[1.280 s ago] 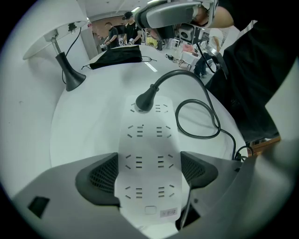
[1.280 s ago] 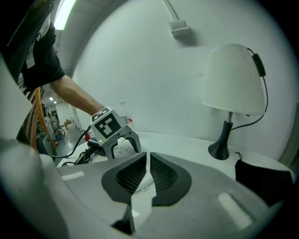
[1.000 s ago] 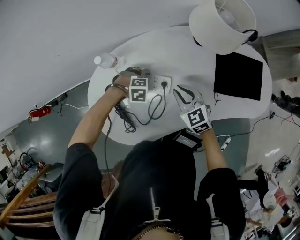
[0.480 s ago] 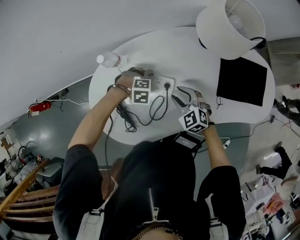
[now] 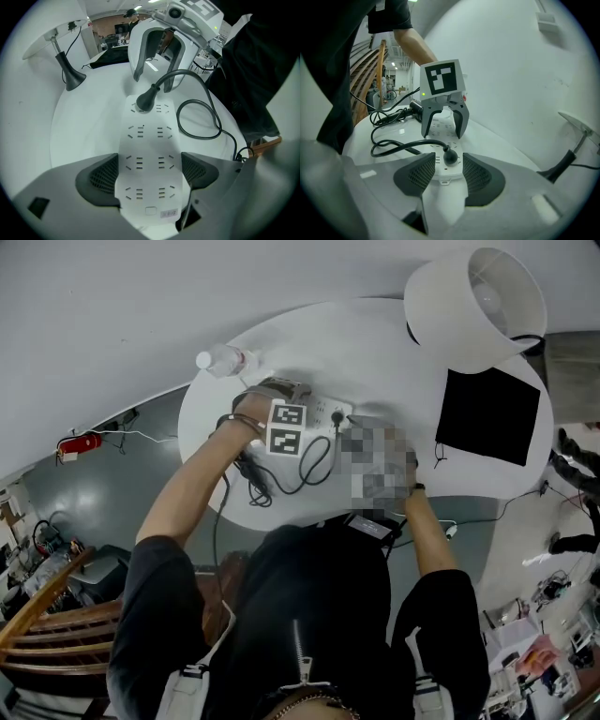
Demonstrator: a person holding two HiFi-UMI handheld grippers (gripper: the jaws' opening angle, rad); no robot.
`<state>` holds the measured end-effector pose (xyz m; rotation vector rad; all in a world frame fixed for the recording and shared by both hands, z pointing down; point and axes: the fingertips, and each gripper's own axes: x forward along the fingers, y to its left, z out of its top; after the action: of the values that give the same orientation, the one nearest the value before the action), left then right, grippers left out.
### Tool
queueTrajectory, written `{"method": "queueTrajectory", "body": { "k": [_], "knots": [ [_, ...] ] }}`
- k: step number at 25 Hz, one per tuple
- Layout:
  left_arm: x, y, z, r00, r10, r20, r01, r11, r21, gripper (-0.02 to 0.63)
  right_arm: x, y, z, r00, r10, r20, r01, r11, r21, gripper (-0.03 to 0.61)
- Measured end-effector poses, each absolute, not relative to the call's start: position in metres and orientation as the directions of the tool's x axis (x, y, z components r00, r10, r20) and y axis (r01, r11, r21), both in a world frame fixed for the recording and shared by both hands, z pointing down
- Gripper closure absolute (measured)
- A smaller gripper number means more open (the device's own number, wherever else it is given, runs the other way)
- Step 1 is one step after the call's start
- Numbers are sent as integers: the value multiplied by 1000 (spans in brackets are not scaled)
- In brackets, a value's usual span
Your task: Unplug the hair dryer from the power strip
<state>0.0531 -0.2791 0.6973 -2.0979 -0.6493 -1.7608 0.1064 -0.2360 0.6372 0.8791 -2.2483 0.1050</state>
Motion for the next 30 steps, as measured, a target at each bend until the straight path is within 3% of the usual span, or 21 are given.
{"method": "queueTrajectory", "body": {
  "k": [8, 18, 30],
  "knots": [
    [54, -278, 698, 131, 132, 983, 532, -846, 43, 195, 96, -245, 636, -565, -547, 618, -570, 800, 187, 412],
    [53, -278, 698, 133, 130, 983, 531, -846, 40, 195, 87, -249, 635, -600, -525, 603, -524, 828, 200, 498],
    [54, -278, 699, 141, 130, 982, 528, -848, 36, 193, 93, -265, 629, -625, -529, 574, -643, 765, 4, 515]
  ]
}}
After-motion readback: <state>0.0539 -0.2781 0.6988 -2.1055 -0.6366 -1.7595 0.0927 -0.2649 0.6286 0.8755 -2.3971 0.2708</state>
